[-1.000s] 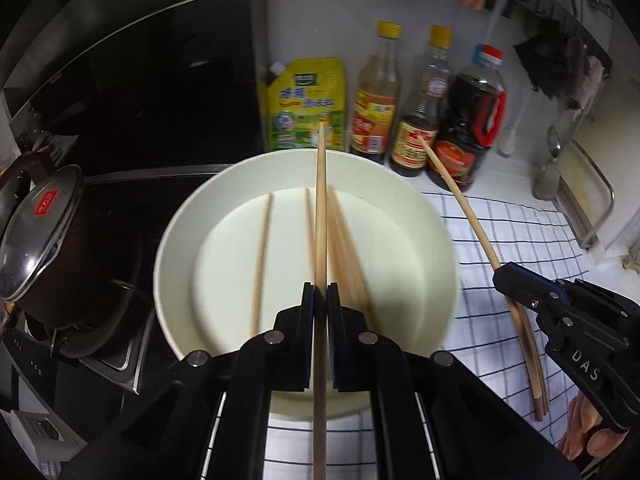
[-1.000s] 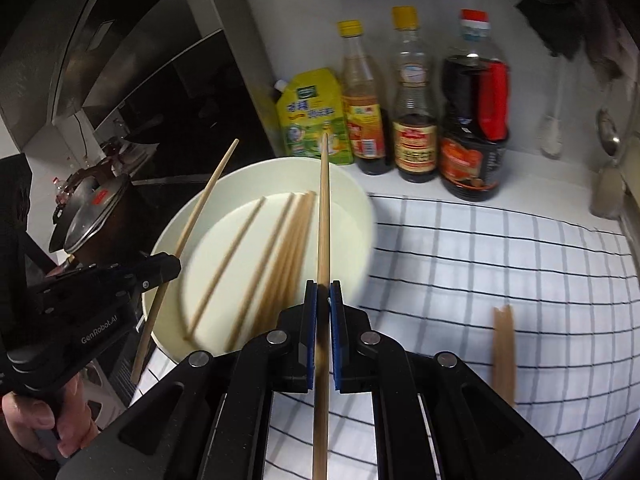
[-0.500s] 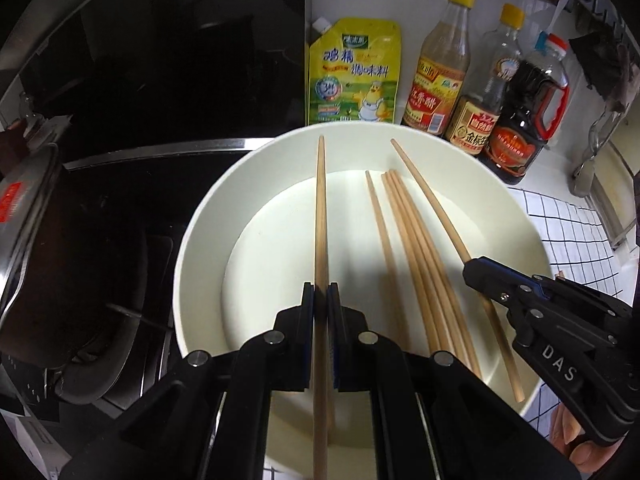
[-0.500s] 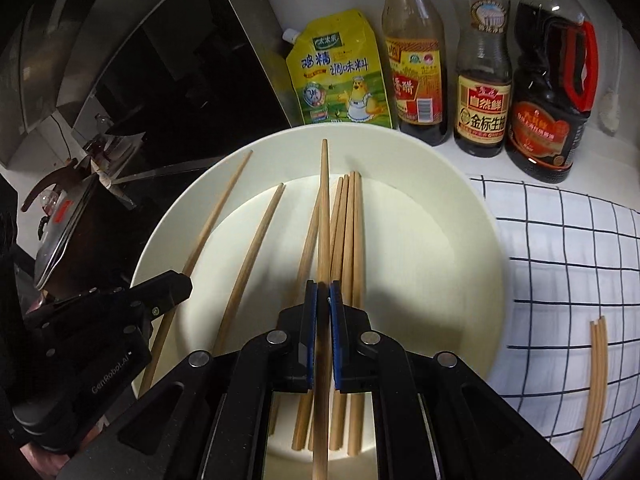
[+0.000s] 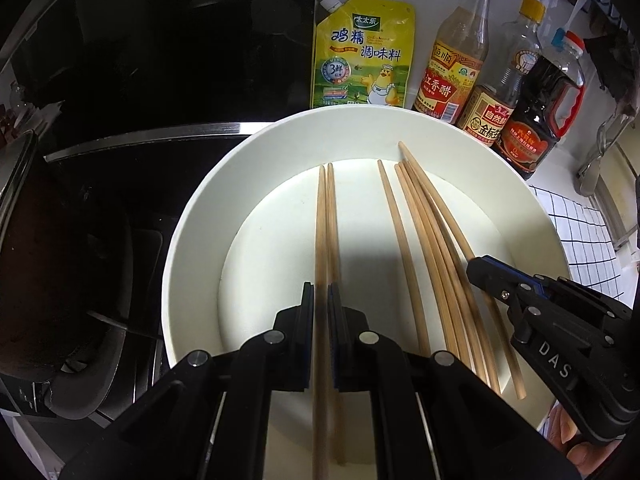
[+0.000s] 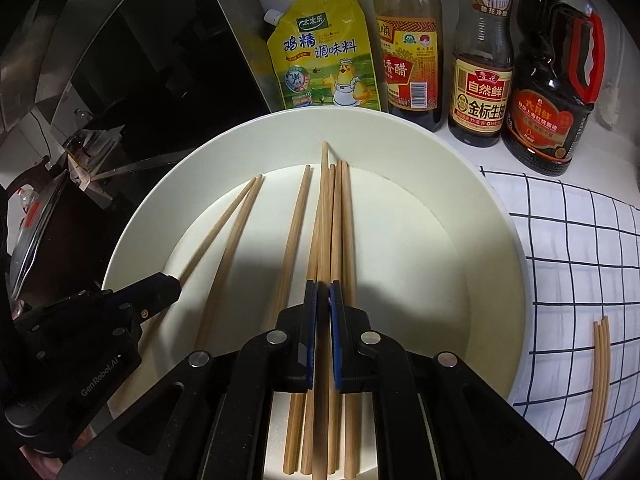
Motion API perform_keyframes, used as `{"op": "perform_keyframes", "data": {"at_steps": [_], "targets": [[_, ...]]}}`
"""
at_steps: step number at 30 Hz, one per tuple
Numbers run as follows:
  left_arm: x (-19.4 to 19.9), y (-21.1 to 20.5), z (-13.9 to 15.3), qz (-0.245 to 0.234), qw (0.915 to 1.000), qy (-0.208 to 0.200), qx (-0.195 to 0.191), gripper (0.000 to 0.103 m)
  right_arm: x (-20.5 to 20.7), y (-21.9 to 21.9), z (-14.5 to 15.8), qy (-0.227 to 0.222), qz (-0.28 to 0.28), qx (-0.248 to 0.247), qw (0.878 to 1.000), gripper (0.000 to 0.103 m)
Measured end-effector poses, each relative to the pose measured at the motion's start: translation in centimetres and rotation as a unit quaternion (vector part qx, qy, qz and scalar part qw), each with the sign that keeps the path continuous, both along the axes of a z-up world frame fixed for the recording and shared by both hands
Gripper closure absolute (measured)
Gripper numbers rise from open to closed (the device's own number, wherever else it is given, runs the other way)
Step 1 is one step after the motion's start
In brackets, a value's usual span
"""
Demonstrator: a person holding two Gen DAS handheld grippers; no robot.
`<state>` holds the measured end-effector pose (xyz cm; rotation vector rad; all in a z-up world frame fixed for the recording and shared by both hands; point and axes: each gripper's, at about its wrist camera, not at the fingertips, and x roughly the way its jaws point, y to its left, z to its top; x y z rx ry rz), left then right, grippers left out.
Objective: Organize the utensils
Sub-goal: 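Open the left tool into the bowl while the right tool releases its chopstick, then move both open tools back to the last chopsticks on the mat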
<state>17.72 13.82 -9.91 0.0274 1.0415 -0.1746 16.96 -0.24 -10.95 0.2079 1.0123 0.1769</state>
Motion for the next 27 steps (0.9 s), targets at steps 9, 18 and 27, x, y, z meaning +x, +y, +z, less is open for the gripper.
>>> {"op": "perform_keyframes", "data": {"at_steps": [9, 18, 27], "targets": [[-0.7, 0.5, 1.2, 0.008, 0.9998, -0.019, 0.004, 0.046, -0.7, -0.5, 1.3, -0.013, -0.004, -0.003, 1.0, 0.084], [-2.2, 0.8, 2.8, 0.014, 0.9994, -0.031, 0.002, 0.045, -1.9, -0.7, 2.6, -0.026, -0.007, -0.003, 1.0, 0.083], [-4.3, 1.0, 4.2, 0.02, 0.9989, -0.042, -0.002, 0.045, -3.9, -1.2, 4.1, -0.037, -0.002, -0.003, 0.999, 0.082]]}}
